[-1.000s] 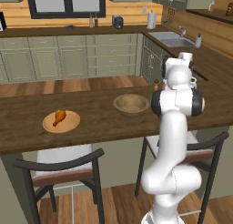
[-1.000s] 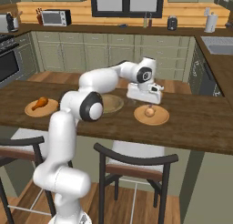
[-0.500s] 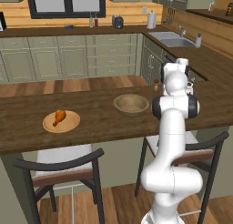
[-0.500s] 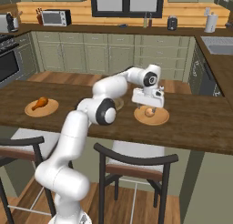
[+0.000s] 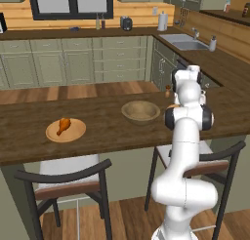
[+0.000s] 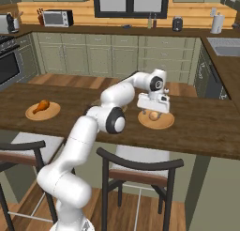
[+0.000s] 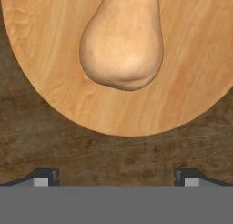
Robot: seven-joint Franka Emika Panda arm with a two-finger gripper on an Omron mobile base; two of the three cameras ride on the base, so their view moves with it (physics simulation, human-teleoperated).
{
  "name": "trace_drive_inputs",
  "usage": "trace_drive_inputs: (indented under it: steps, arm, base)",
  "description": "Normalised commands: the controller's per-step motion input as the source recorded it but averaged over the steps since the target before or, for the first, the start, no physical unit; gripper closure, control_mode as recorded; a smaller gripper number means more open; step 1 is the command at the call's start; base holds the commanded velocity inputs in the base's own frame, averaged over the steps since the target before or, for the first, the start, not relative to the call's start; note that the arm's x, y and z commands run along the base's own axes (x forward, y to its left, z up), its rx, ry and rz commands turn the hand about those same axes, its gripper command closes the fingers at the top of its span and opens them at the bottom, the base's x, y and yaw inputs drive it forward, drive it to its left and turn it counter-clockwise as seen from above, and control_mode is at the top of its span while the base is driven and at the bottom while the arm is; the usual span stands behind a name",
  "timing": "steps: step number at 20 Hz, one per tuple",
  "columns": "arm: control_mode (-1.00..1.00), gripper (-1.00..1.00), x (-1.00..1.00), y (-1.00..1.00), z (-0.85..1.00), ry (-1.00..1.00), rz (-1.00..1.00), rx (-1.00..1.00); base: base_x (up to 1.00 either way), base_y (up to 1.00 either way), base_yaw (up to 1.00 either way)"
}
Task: Pick the chicken drumstick and squash from their plates and place them in the bowl. Then put the bowl in the fridge.
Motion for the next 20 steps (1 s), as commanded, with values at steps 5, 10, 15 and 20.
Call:
trace_drive_inputs:
  steps: [5,10,15,20]
  arm:
    - [-1.00,-1.00,0.00,0.14,-0.21,-0.12,0.00,-0.09]
    - [-1.00,-1.00,0.00,0.03,-0.35,-0.13,0.00,-0.06]
    - [-1.00,-1.00,0.00,0.00,-0.14,-0.18,0.00,-0.01]
    - [-1.00,-1.00,0.05,0.00,-0.03,-0.13,0.00,0.00]
  base:
    - [0.00,0.00,0.00]
    - [0.00,0.00,0.00]
    - [0.00,0.00,0.00]
    - [0.00,0.00,0.00]
